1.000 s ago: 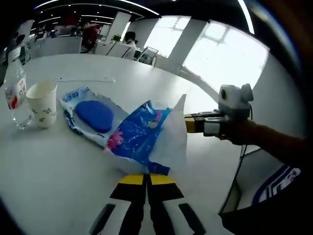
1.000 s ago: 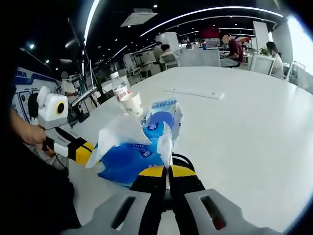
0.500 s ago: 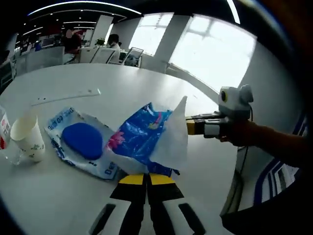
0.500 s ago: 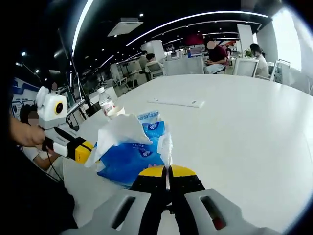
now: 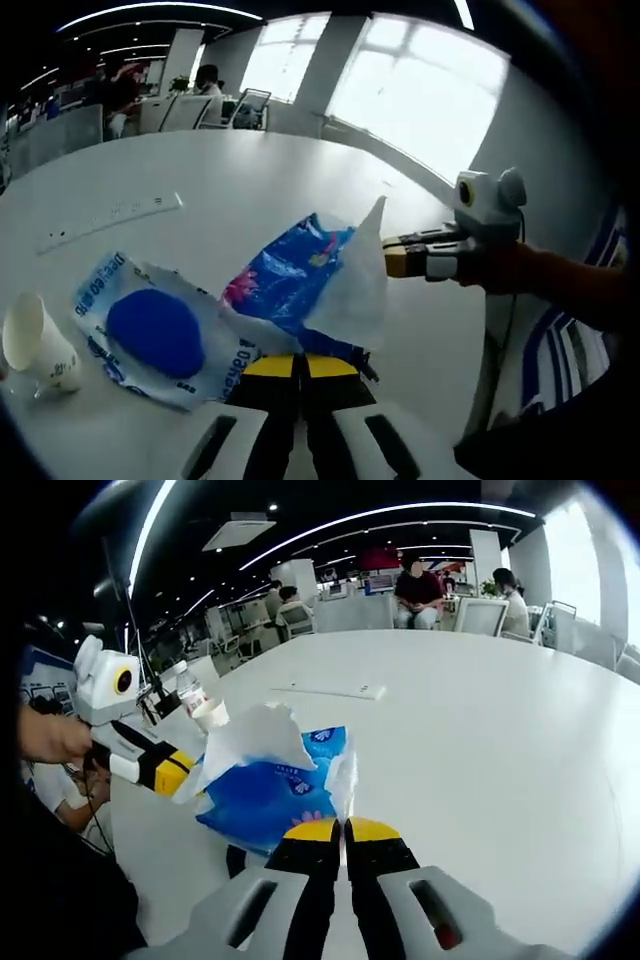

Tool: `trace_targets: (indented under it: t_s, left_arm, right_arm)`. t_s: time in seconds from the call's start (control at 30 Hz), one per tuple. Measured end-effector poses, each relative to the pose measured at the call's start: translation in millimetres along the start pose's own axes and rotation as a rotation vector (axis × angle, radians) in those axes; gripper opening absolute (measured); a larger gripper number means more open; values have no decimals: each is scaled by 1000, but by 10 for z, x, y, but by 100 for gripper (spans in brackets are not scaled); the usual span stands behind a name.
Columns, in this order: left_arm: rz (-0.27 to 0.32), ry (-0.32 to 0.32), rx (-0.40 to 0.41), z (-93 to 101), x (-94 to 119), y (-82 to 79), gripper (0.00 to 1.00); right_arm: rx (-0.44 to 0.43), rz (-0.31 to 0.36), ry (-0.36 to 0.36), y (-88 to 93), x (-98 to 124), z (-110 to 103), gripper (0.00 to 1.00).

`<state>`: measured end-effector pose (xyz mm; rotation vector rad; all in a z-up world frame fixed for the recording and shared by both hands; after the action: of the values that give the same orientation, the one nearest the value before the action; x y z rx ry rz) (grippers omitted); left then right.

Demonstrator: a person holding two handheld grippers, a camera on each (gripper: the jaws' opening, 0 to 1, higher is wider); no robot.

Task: Arrange the tabletop items into an orderly group along one side of the table until the central work area is clear of visible clutter.

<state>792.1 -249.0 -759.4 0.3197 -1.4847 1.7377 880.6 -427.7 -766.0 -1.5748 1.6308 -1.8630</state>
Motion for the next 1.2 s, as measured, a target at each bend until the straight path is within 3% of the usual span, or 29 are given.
trace_targets:
  t_s: [0.2,0.53,0.77,1.2]
  left_arm:
    - [-23,4,-54,-72,-167,-175,0]
    - [-33,22,-47,-77,-410,-342,0]
    - [-42,17,-109,-70,-607,-416,0]
    - [-72,-4,-87,-139,-909,-484,0]
  right_arm:
    - [-14,-1,53,29,-1,124,0]
    - [-61,21,145,49,32,331,0]
    - [-52,11,223,70,-18,476,0]
    - [-111,4,307,214,-130,655,0]
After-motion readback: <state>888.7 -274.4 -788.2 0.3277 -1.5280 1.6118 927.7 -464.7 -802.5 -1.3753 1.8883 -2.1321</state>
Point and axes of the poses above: the point that each gripper's makers call its tool centre point, and the gripper's own axes: x roughly backward along the fingers, z roughly to its right, y roughly out of its underside, the point moved 6 cm from there along x, roughly backward along the fingers, and after that the axes turned 1 degree about -y, right-handed, at the moved point
